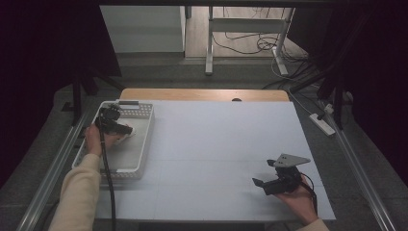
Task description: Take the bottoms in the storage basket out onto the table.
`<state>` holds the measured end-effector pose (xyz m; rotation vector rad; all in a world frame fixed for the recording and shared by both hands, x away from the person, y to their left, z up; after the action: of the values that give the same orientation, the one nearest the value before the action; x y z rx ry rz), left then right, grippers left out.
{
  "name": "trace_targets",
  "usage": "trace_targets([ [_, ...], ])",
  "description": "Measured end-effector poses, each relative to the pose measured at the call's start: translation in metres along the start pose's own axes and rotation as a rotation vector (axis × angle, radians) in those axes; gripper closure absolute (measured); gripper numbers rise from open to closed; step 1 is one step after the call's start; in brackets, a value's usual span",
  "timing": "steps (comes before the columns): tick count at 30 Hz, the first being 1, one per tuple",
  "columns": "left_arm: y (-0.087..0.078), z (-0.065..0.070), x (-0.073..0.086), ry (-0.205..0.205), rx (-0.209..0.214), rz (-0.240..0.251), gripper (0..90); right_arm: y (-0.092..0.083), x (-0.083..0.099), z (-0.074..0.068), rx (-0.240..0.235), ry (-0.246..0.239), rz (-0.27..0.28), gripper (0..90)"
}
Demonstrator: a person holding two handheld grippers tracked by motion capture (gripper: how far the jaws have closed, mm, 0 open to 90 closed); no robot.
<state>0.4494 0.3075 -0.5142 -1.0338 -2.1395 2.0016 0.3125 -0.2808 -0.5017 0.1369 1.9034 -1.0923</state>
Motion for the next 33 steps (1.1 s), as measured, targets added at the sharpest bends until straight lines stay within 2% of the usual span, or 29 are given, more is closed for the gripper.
trace_targets([
  [5,0.002,0.000,-0.001,0.015,0.000,-0.009,10.6,0.000,0.000,0.000,0.000,0.002,0.002,7.3],
  [11,0.009,0.004,-0.003,0.057,-0.020,-0.069,10.3,0.000,0.000,0.001,0.001,0.001,0.007,7.3],
  [18,0.012,0.005,-0.004,0.074,-0.019,-0.076,12.3,-0.001,0.000,0.002,0.002,0.008,0.012,7.5],
  [23,0.014,0.006,-0.005,0.081,-0.018,-0.091,18.0,-0.001,0.000,0.001,0.005,0.006,0.010,7.6],
  [24,0.013,0.006,-0.005,0.079,-0.014,-0.090,23.1,-0.001,0.000,0.001,0.006,0.005,0.011,7.6],
  [27,0.013,0.005,-0.005,0.076,-0.010,-0.089,28.2,-0.001,0.000,0.001,0.009,0.005,0.015,7.6],
  [28,0.012,0.003,-0.004,0.070,-0.001,-0.085,34.7,-0.001,0.000,0.002,0.009,0.009,0.016,7.7],
  [30,0.012,0.003,-0.003,0.069,0.000,-0.085,40.2,-0.001,0.000,0.002,0.012,0.007,0.013,7.7],
  [33,0.011,0.001,-0.002,0.063,0.000,-0.082,45.4,-0.001,0.000,0.002,0.015,0.005,0.012,7.7],
])
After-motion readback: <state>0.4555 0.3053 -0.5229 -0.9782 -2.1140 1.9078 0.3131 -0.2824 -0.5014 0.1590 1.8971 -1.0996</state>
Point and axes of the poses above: each handheld gripper's, and its own axes: y roughly forward along the jaws, x roughly out of its underside, z roughly to its right, the point moved 1 cm from there along y, roughly forward along the jaws, and after that the axes turned 15 degrees about y, right-handed, at the moved point
